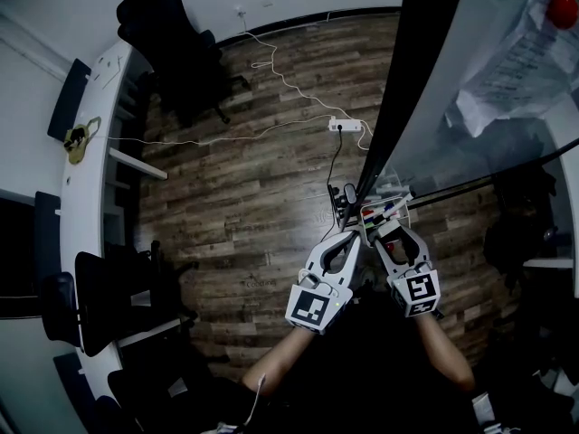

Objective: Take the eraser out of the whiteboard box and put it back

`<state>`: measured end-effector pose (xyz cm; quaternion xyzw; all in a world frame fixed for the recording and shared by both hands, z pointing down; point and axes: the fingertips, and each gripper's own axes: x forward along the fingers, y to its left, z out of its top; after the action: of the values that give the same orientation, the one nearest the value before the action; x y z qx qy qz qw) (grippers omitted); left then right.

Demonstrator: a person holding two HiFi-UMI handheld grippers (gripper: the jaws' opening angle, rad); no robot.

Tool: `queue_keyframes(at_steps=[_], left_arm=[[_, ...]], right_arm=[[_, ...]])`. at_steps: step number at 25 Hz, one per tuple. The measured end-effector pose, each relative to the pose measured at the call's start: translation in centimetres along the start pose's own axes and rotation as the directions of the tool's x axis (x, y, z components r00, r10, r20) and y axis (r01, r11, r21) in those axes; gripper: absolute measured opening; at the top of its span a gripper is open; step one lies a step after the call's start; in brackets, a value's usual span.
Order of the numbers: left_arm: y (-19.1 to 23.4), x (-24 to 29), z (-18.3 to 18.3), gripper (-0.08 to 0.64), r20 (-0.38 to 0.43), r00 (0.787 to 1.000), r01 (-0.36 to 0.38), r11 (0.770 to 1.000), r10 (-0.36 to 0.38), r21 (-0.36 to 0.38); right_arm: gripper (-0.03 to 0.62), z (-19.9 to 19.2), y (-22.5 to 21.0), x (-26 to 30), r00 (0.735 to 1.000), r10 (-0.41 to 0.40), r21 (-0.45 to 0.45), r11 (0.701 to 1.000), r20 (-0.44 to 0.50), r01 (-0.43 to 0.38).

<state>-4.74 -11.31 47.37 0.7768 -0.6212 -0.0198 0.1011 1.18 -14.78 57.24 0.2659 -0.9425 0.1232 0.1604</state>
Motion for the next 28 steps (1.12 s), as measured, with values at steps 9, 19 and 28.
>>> queue_keyframes(at_steps=[9, 19, 28], left_arm=[[0.3, 0.0, -0.6, 0.006, -0.014, 1.0, 0.001, 1.0, -0.001, -0.008], [0.3, 0.3, -0.1, 0.006, 0.004, 1.0, 0.003, 1.0, -0.003, -0.021], [0.2, 0.1, -0.1, 0.006, 0.007, 1.0, 0.016, 1.0, -0.016, -0.019]], right_arm=[[0.241, -0.9, 0.7, 0.7, 1.0, 0.007, -0.044, 0.999, -0.029, -0.009], [0.242, -0.7, 0.7, 0.4, 1.0, 0.01, -0.052, 0.999, -0.022, -0.011], [0.242, -0.2, 0.5, -0.4, 1.0, -0.015, -0.036, 0.999, 0.007, 0.015]])
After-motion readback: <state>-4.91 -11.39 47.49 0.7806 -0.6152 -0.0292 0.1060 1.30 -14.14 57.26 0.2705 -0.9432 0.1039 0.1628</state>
